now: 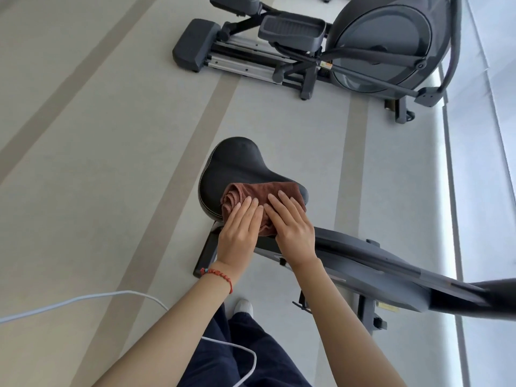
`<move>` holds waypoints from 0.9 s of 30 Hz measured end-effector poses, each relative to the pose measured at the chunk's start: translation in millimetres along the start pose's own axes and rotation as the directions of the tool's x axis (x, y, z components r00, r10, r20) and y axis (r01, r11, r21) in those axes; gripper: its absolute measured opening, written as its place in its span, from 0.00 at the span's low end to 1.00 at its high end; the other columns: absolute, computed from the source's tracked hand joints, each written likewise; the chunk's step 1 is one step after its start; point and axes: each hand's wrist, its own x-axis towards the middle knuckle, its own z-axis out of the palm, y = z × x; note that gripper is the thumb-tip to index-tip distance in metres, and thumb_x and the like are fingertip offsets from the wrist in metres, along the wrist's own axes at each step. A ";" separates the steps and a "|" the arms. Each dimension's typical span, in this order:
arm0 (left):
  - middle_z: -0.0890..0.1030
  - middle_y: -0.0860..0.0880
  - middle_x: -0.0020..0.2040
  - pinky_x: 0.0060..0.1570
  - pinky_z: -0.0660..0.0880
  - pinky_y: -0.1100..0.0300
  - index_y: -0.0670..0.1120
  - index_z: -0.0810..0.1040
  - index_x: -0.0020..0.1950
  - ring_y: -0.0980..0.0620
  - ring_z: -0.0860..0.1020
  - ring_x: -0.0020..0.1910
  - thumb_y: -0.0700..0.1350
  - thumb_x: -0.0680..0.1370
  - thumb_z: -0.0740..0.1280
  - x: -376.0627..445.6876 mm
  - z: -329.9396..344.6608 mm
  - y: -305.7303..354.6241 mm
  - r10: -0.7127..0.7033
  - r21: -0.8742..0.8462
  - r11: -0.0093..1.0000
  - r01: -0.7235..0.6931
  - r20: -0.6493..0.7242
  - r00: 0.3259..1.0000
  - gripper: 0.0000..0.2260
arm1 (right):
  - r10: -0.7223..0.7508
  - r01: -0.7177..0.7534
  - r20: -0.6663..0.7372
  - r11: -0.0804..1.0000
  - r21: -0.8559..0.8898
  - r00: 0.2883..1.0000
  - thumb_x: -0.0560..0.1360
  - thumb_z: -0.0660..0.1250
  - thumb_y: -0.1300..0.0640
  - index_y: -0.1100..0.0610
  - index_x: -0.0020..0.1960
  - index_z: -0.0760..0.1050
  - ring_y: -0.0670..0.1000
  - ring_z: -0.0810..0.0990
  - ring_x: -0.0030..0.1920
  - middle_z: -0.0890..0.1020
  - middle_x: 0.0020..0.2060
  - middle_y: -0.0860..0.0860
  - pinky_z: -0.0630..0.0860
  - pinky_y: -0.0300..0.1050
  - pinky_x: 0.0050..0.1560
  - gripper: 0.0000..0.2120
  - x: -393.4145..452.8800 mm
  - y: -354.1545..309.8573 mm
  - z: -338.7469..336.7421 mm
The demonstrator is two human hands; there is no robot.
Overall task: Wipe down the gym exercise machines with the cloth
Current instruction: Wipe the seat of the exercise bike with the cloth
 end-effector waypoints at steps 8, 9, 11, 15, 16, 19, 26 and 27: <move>0.80 0.38 0.57 0.61 0.70 0.47 0.36 0.79 0.58 0.41 0.78 0.58 0.37 0.64 0.79 11.2 5.3 7.3 0.046 -0.057 0.997 -0.043 0.068 0.997 0.24 | 0.115 -0.116 -0.046 0.993 -0.019 0.992 0.83 0.50 0.65 0.62 0.53 0.83 0.59 0.79 0.60 0.82 0.56 0.56 0.70 0.51 0.67 0.21 -4.1 5.4 -8.3; 0.80 0.38 0.57 0.61 0.69 0.47 0.36 0.79 0.58 0.41 0.78 0.58 0.38 0.64 0.79 11.8 5.4 5.5 0.056 -0.057 0.997 -0.052 0.078 0.995 0.24 | 0.124 -0.125 -0.054 0.992 -0.019 0.991 0.82 0.53 0.66 0.62 0.53 0.83 0.59 0.79 0.60 0.82 0.56 0.56 0.70 0.51 0.67 0.18 -3.8 4.3 -8.2; 0.80 0.38 0.57 0.61 0.70 0.47 0.36 0.79 0.59 0.42 0.78 0.58 0.38 0.64 0.79 13.2 4.9 2.0 0.077 -0.063 0.995 -0.071 0.097 0.992 0.25 | 0.144 -0.146 -0.062 0.989 -0.026 0.988 0.77 0.58 0.69 0.62 0.53 0.83 0.59 0.79 0.60 0.82 0.56 0.56 0.69 0.51 0.67 0.15 -3.7 2.4 -7.0; 0.80 0.38 0.57 0.60 0.72 0.48 0.36 0.79 0.58 0.42 0.78 0.58 0.36 0.65 0.78 18.8 3.0 -3.5 0.121 -0.070 0.991 -0.115 0.090 0.989 0.23 | 0.204 -0.206 -0.055 0.978 -0.042 0.977 0.72 0.58 0.71 0.62 0.54 0.82 0.59 0.79 0.60 0.82 0.56 0.57 0.69 0.50 0.66 0.18 -1.6 -4.0 -4.8; 0.80 0.39 0.56 0.60 0.73 0.48 0.36 0.79 0.58 0.42 0.78 0.58 0.35 0.66 0.77 20.9 2.6 -5.4 0.134 -0.071 0.989 -0.128 0.081 0.988 0.22 | 0.222 -0.224 -0.049 0.973 -0.046 0.974 0.71 0.58 0.71 0.62 0.55 0.82 0.59 0.79 0.60 0.82 0.57 0.57 0.70 0.51 0.66 0.19 -0.5 -6.7 -4.7; 0.81 0.39 0.56 0.59 0.74 0.48 0.37 0.80 0.57 0.42 0.79 0.57 0.35 0.67 0.76 29.8 0.5 -12.7 0.183 -0.070 0.981 -0.179 0.054 0.982 0.19 | 0.285 -0.287 -0.053 0.957 -0.049 0.957 0.69 0.56 0.70 0.62 0.54 0.82 0.60 0.79 0.59 0.82 0.56 0.57 0.73 0.52 0.62 0.20 5.4 -15.4 -4.7; 0.82 0.40 0.53 0.57 0.76 0.47 0.38 0.82 0.53 0.42 0.80 0.55 0.34 0.68 0.75 56.2 -3.0 -35.1 0.254 -0.080 0.965 -0.251 0.031 0.967 0.14 | 0.396 -0.397 -0.011 0.917 -0.046 0.918 0.63 0.64 0.73 0.63 0.53 0.83 0.61 0.81 0.58 0.83 0.54 0.58 0.78 0.55 0.56 0.21 28.2 -30.1 0.1; 0.82 0.40 0.53 0.56 0.77 0.47 0.38 0.82 0.52 0.41 0.80 0.54 0.33 0.67 0.75 59.9 -4.4 -37.7 0.256 -0.092 0.963 -0.252 0.035 0.966 0.14 | 0.414 -0.413 0.004 0.910 -0.042 0.910 0.62 0.65 0.73 0.62 0.53 0.83 0.61 0.81 0.57 0.83 0.53 0.58 0.79 0.55 0.54 0.21 32.3 -31.6 0.7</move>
